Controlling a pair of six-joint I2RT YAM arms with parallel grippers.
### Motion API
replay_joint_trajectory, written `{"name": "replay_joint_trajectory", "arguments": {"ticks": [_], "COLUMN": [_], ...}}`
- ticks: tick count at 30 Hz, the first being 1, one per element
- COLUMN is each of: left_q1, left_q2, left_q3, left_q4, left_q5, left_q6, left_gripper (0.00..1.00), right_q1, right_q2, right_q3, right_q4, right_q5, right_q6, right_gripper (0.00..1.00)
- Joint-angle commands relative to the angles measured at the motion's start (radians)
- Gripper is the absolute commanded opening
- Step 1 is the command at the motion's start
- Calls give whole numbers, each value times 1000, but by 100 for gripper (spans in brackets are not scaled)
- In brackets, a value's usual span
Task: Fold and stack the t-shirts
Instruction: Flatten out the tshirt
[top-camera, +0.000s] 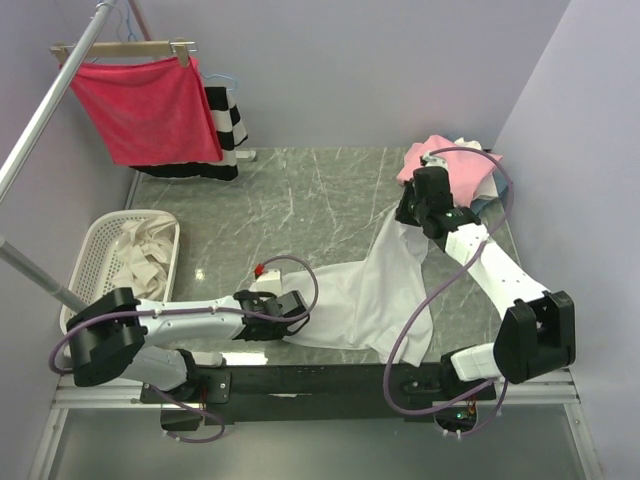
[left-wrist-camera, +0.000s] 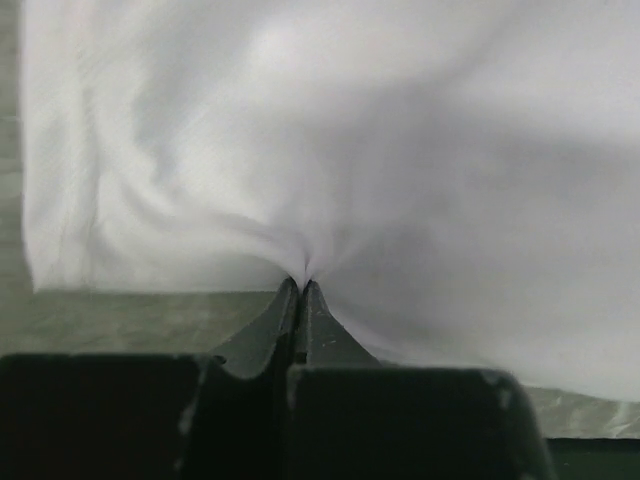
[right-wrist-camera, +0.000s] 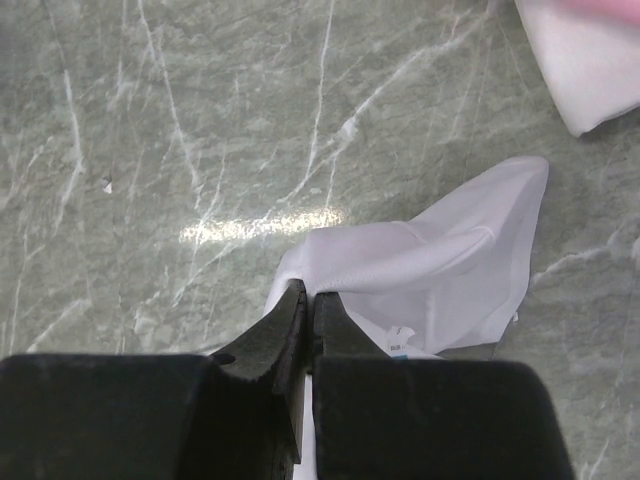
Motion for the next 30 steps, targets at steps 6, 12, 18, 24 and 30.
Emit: {"name": "replay_joint_trajectory", "arguments": {"ticks": [6,12,18,24,30], "left_q1": [-5,-5,11,190,416], "left_q2": [-340,-485,-504,-387,-355], "left_q3": [380,532,583,557,344], "left_q4": [-446,-609,-656,-362,53], "left_q5": [-319,-402,-560,-544,-341], "left_q6": [26,-6,-26,227,437], "left_gripper": [1,1,1,1,1], "right_q1": [-8,-6,-11,-15,-40], "right_q2": [-286,-493,-464,-49,303], "right_q3": [-77,-157,-145,23,203], "right_q4": [-12,-114,-129,-51,-13], "right_q5": [-165,-285,-124,-35,49], "right_q6": [-43,-29,-24,-33,-17], "right_gripper": [0,0,0,5,65]}}
